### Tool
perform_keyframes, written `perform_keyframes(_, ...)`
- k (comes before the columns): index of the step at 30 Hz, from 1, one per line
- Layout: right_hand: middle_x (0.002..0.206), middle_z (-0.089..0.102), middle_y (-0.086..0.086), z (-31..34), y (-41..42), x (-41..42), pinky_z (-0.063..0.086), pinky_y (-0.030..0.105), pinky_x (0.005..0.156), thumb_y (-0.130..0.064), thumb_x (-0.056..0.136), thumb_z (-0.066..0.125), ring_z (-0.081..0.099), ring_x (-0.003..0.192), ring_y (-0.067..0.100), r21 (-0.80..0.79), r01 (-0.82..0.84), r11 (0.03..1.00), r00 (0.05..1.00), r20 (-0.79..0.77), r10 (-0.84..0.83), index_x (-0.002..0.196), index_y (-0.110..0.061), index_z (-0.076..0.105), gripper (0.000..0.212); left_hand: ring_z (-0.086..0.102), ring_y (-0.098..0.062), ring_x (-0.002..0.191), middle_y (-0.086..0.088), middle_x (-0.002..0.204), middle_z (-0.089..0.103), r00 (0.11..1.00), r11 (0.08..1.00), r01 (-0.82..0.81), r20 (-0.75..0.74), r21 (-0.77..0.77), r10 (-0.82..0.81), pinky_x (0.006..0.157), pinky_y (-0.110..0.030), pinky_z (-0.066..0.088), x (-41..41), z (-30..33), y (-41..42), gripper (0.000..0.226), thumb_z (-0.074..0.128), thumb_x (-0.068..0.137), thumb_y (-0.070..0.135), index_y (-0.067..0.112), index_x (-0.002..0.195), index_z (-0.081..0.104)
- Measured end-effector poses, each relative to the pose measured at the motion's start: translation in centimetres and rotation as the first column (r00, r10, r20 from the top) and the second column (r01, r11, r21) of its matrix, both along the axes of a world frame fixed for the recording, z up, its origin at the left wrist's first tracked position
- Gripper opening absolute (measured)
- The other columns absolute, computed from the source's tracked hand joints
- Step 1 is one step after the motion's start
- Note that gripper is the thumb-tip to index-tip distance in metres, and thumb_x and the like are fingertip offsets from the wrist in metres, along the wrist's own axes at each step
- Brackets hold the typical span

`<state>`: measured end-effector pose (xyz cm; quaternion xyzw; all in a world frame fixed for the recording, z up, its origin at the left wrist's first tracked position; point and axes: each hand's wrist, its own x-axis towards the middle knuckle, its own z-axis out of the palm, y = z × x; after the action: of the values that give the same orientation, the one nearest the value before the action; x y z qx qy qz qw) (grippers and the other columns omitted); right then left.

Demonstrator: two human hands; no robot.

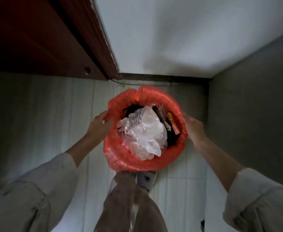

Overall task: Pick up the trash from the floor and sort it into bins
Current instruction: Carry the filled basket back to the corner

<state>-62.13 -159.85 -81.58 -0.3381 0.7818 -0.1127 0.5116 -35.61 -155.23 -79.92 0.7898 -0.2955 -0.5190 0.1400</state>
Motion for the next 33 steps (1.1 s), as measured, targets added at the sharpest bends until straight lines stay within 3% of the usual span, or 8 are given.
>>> perform_keyframes(3,0.062,0.052,-0.002,-5.5,-1.8,-0.4,0.042,0.026,0.06,-0.041,0.094,0.045,0.048,0.059,0.012,0.035,0.046,0.998,0.999,0.001,-0.046,0.061,-0.021,0.054,0.04,0.061,-0.029,0.094,-0.009,0.109,0.061,1.0,1.0,0.01,-0.01,-0.002,-0.01,0.09,-0.044,0.049,-0.3,-5.0,-3.0,0.066,0.046,0.068,0.044,0.019,0.128,0.053)
perform_keyframes(11,0.07,0.061,-0.002,-12.4,-7.8,-1.4,0.051,0.031,0.075,-0.048,0.092,0.046,0.059,0.071,0.016,0.034,0.156,0.987,0.987,0.044,-0.158,0.068,-0.023,0.061,0.038,0.062,-0.024,0.085,-0.005,0.095,0.068,0.997,0.998,0.006,-0.076,-0.064,-0.011,0.084,-0.045,0.051,-1.2,-12.3,-10.2,0.021,0.049,0.068,0.036,0.042,0.084,0.062)
perform_keyframes(14,0.074,0.064,-0.001,-13.5,-9.5,-1.8,0.052,0.037,0.085,-0.049,0.09,0.049,0.061,0.076,0.018,0.042,0.213,0.976,0.973,0.086,-0.216,0.07,-0.022,0.063,0.037,0.058,-0.016,0.076,0.001,0.083,0.063,0.991,0.996,-0.044,-0.131,-0.078,0.033,0.075,-0.036,0.051,-1.7,-13.5,-12.9,0.018,0.051,0.081,0.019,0.034,0.081,0.061)
perform_keyframes(20,0.074,0.065,-0.002,-14.4,-11.2,-1.7,0.051,0.03,0.074,-0.047,0.09,0.05,0.061,0.073,0.015,0.003,0.217,0.976,0.966,0.146,-0.215,0.072,-0.023,0.064,0.033,0.056,-0.007,0.068,0.005,0.083,0.063,0.981,0.99,-0.086,-0.183,-0.108,0.065,0.056,-0.018,0.046,-1.9,-15.2,-15.4,0.034,0.047,0.083,0.005,0.025,0.106,0.062)
perform_keyframes(23,0.086,0.067,-0.002,-13.4,-10.5,-1.2,0.051,0.027,0.075,-0.044,0.092,0.049,0.062,0.08,0.013,-0.036,0.136,0.99,0.983,0.131,-0.13,0.088,-0.025,0.065,0.026,0.06,-0.007,0.081,0.006,0.1,0.064,0.982,0.994,-0.012,-0.187,-0.111,-0.009,0.061,-0.015,0.049,-1.9,-14.6,-14.3,0.048,0.047,0.085,0.006,0.027,0.128,0.053)
perform_keyframes(27,0.112,0.064,0.001,-10.3,-9.1,-0.2,0.048,0.035,0.093,-0.037,0.096,0.044,0.06,0.103,0.019,-0.105,-0.12,0.987,0.992,0.019,0.122,0.123,-0.029,0.055,0.031,0.047,-0.001,0.091,0.016,0.107,0.048,0.988,0.986,0.094,-0.109,-0.136,-0.109,0.063,-0.009,0.037,-2.6,-11.0,-12.2,0.048,0.048,0.093,0.012,0.03,0.137,0.04)
perform_keyframes(31,0.108,0.06,-0.005,-4.8,-6.9,1.6,0.045,0.018,0.074,-0.032,0.099,0.041,0.058,0.091,0.008,-0.05,-0.207,0.977,0.973,0.092,0.211,0.128,-0.024,0.05,0.032,0.041,-0.01,0.113,0.004,0.134,0.041,0.99,0.989,0.124,-0.059,-0.083,-0.129,0.086,-0.023,0.034,-2.4,-6.4,-9.7,0.05,0.047,0.096,0.023,0.022,0.143,0.03)
perform_keyframes(33,0.122,0.057,-0.004,-0.6,-5.6,3.0,0.04,0.015,0.074,-0.028,0.099,0.042,0.055,0.097,0.007,-0.032,-0.244,0.969,0.96,0.132,0.246,0.136,-0.021,0.044,0.038,0.039,-0.021,0.128,-0.005,0.148,0.033,0.99,0.992,0.113,-0.074,-0.056,-0.117,0.092,-0.028,0.034,-2.1,-2.6,-8.0,0.053,0.048,0.096,0.028,0.023,0.144,0.028)
